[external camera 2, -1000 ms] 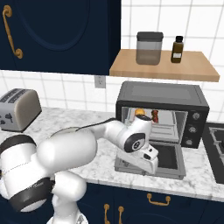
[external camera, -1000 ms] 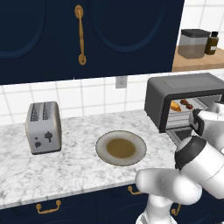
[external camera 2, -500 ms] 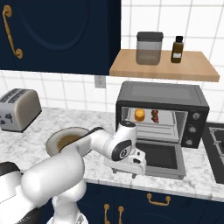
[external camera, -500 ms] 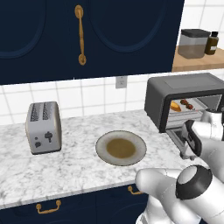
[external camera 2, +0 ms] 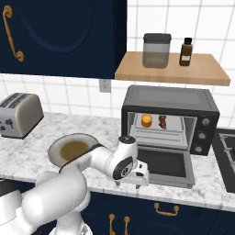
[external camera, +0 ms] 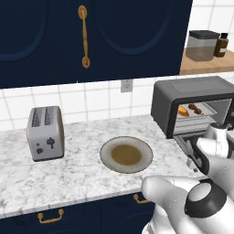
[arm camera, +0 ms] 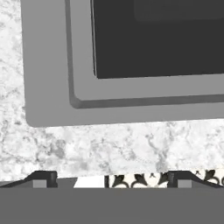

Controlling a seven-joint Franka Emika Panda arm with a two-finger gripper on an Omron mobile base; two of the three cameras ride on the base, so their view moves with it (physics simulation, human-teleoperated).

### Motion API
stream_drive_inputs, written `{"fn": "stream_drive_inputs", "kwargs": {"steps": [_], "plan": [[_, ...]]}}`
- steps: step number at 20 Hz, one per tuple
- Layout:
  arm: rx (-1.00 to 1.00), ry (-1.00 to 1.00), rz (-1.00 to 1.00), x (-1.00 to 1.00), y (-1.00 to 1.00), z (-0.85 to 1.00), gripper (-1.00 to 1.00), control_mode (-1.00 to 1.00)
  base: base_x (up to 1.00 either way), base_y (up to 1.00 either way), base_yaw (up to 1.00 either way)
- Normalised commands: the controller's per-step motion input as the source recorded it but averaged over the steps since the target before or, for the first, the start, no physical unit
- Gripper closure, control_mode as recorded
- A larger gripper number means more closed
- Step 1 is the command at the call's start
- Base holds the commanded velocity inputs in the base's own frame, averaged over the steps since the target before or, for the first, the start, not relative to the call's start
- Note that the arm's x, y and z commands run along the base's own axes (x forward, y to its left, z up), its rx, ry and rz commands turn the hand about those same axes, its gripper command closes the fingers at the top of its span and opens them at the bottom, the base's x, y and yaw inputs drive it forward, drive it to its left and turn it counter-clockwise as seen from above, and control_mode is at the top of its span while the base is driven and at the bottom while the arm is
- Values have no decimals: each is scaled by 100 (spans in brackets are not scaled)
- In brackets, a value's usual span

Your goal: Pick up the kebab skewer and baguette bread, and place them inside the toaster oven. Close the toaster oven door and start by setting the timer.

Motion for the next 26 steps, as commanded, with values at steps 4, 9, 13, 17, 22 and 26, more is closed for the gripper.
{"fn": "stream_drive_inputs", "kwargs": {"steps": [4,9,13,17,22,26], "plan": [[0,-6,0,25,-6,-14,-100,-100,0,0,0],[0,-10,0,16,-5,-26,-100,-100,0,0,0],[0,-13,0,3,0,-21,-100,-100,0,0,0],[0,-16,0,12,0,-16,-100,-100,0,0,0],[0,-18,0,26,0,-4,-100,-100,0,0,0],[0,-19,0,38,2,0,-100,-100,0,0,0]]}}
